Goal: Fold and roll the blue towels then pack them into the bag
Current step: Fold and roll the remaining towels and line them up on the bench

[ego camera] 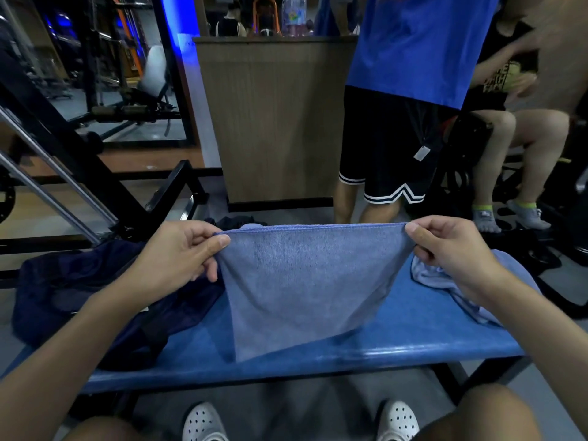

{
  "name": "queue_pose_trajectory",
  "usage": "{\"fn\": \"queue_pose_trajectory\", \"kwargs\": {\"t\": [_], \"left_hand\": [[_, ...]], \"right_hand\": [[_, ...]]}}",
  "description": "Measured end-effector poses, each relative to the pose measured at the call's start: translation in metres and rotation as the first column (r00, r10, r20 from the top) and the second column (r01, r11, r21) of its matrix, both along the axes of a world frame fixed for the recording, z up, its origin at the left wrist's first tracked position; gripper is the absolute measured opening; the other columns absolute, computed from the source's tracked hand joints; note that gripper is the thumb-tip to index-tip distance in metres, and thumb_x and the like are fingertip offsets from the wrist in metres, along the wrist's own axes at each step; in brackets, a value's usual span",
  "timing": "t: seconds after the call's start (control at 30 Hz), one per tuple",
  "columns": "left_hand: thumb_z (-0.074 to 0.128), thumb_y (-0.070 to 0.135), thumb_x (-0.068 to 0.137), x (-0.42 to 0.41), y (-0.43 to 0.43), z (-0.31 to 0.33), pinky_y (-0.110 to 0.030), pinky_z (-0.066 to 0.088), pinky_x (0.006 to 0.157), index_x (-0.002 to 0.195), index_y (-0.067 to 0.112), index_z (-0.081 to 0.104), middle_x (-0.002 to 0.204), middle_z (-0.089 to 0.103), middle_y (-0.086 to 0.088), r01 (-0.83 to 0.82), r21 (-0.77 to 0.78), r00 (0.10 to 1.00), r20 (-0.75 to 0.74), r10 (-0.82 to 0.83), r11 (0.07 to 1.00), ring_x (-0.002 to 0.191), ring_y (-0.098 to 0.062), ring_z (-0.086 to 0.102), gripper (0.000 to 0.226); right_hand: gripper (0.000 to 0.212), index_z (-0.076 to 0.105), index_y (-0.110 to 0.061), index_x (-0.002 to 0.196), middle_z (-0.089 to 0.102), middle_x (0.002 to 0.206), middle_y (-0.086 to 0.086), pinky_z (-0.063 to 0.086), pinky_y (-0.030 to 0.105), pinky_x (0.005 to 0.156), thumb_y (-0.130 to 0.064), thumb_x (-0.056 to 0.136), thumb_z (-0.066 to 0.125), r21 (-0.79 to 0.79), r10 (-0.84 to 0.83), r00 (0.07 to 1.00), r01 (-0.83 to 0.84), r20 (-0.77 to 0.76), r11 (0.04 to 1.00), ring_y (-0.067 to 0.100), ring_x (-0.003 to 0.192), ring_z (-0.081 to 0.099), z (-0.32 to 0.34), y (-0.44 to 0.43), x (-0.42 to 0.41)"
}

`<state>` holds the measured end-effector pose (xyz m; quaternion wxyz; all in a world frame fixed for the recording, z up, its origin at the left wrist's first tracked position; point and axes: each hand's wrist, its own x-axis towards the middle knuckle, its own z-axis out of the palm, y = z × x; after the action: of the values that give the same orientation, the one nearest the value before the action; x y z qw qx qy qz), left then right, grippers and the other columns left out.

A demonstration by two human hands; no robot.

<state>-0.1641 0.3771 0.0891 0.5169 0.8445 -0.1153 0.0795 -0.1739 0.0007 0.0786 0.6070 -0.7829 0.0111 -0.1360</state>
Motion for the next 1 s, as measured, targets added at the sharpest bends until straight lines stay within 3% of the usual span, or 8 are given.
{"fn": "queue_pose_trajectory", "kwargs": {"t": [0.23, 0.4, 0.57, 0.83, 1.0], "left_hand": [[0.054, 0.018, 0.099, -0.001, 0.002, 0.001, -0.022, 0.043, 0.046, 0.086, 0.005, 0.066, 0.053, 0.064, -0.015, 0.011, 0.074, 1.000, 0.026, -0.013, 0.997, 0.041, -0.019, 0.050, 0.022], [0.060, 0.008, 0.094, -0.002, -0.001, 0.001, -0.024, 0.045, 0.038, 0.098, 0.004, 0.071, 0.056, 0.066, -0.012, -0.026, -0.141, 0.999, 0.021, 0.029, 0.990, 0.042, -0.024, 0.060, 0.012], [0.066, 0.008, 0.088, -0.002, -0.001, 0.000, -0.024, 0.049, 0.040, 0.097, -0.006, 0.068, 0.071, 0.067, -0.024, -0.066, -0.320, 0.993, -0.111, 0.032, 0.945, 0.055, -0.026, 0.069, 0.017], [0.067, 0.013, 0.085, -0.008, 0.007, 0.001, -0.023, 0.055, 0.045, 0.100, -0.012, 0.066, 0.079, 0.071, -0.026, -0.040, -0.270, 0.926, -0.371, -0.066, 0.962, 0.058, -0.024, 0.071, 0.029], [0.068, 0.017, 0.084, -0.004, 0.006, -0.003, -0.023, 0.058, 0.051, 0.103, -0.010, 0.066, 0.088, 0.070, -0.030, -0.070, -0.277, 0.906, -0.419, -0.055, 0.958, 0.064, -0.024, 0.072, 0.032]], "right_hand": [[0.013, 0.066, -0.001, 0.083, 0.048, 0.055, 0.008, 0.035, 0.013, 0.042, -0.006, 0.094, 0.060, 0.015, 0.009, 1.000, -0.009, 0.014, 1.000, 0.005, 0.043, 0.041, 0.000, 0.002, -0.001], [0.010, 0.066, -0.001, 0.088, 0.053, 0.050, -0.003, 0.038, 0.013, 0.046, -0.003, 0.094, 0.059, 0.017, 0.040, 0.999, -0.040, 0.012, 0.999, 0.005, 0.047, 0.044, -0.002, -0.002, -0.003], [0.010, 0.066, 0.001, 0.087, 0.056, 0.053, 0.002, 0.038, 0.012, 0.044, -0.006, 0.093, 0.061, -0.055, 0.041, 0.999, -0.039, 0.030, 0.998, 0.003, 0.045, 0.047, 0.003, -0.001, -0.010], [0.017, 0.064, 0.004, 0.084, 0.049, 0.052, 0.005, 0.031, 0.017, 0.042, -0.012, 0.090, 0.065, -0.038, 0.066, 0.995, -0.069, -0.079, 0.997, 0.013, 0.048, 0.038, 0.002, -0.011, -0.024], [0.021, 0.063, 0.004, 0.085, 0.048, 0.052, 0.007, 0.029, 0.022, 0.044, -0.016, 0.090, 0.065, -0.077, 0.093, 0.988, -0.103, -0.121, 0.992, 0.014, 0.047, 0.038, -0.005, -0.016, -0.020]]}}
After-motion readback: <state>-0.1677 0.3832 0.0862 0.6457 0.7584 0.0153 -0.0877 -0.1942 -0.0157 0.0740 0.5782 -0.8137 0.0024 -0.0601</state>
